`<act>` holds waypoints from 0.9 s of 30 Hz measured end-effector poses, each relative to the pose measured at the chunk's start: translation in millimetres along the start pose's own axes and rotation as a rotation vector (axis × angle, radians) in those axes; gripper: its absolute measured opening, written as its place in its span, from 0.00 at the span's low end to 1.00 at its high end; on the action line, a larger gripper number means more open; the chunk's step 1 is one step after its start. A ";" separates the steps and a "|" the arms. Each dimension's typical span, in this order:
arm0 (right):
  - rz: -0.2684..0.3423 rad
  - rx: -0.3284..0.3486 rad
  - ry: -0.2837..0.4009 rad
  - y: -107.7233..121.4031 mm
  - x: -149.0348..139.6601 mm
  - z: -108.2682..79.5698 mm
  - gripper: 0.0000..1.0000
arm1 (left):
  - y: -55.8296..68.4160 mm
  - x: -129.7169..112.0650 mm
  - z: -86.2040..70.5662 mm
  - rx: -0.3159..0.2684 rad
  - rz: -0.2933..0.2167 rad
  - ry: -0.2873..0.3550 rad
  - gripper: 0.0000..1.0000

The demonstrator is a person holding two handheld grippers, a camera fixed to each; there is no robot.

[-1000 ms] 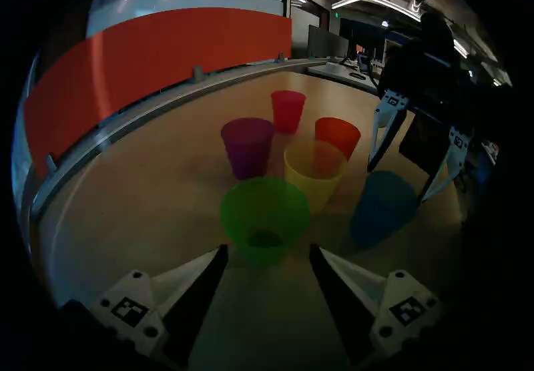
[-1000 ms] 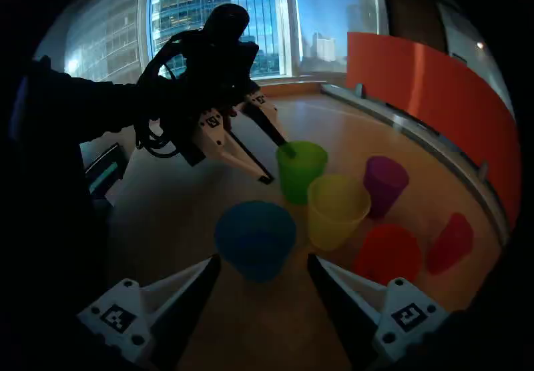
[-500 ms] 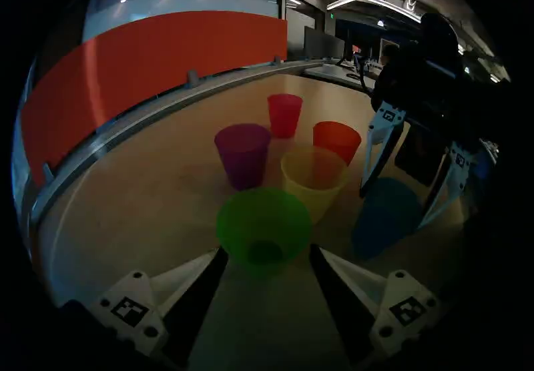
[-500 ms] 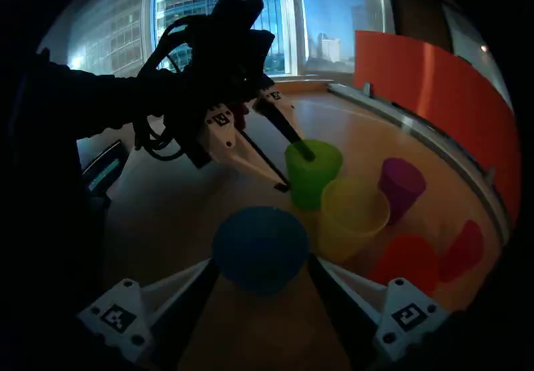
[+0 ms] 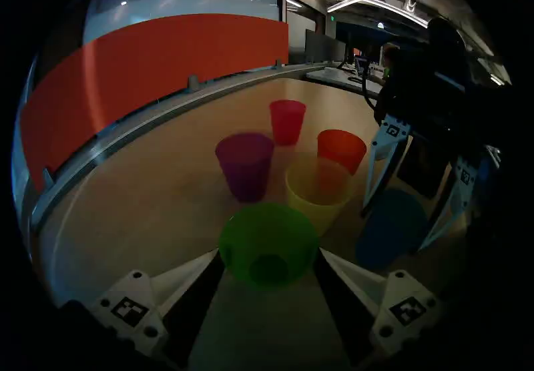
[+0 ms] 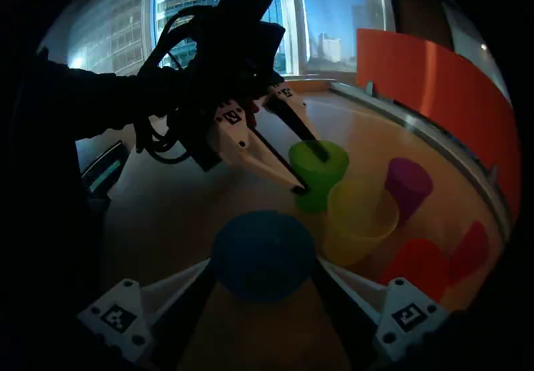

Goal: Pour water

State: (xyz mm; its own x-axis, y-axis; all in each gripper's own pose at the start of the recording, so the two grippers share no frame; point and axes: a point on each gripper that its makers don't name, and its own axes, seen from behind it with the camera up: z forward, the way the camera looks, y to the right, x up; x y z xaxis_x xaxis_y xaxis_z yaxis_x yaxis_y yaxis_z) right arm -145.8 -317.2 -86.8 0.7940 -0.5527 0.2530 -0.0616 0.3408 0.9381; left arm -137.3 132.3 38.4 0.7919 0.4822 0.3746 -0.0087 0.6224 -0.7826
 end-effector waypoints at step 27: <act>0.008 -0.022 0.009 4.5 -0.2 -8.7 0.88 | -0.2 10.1 -7.0 0.022 -0.026 0.031 0.86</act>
State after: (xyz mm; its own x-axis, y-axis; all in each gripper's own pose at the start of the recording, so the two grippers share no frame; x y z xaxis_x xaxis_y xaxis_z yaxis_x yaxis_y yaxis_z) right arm -141.0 -308.9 -84.7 0.7988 -0.5434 0.2581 -0.0546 0.3617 0.9307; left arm -125.0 132.8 38.8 0.8104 0.4465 0.3793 -0.0010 0.6484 -0.7613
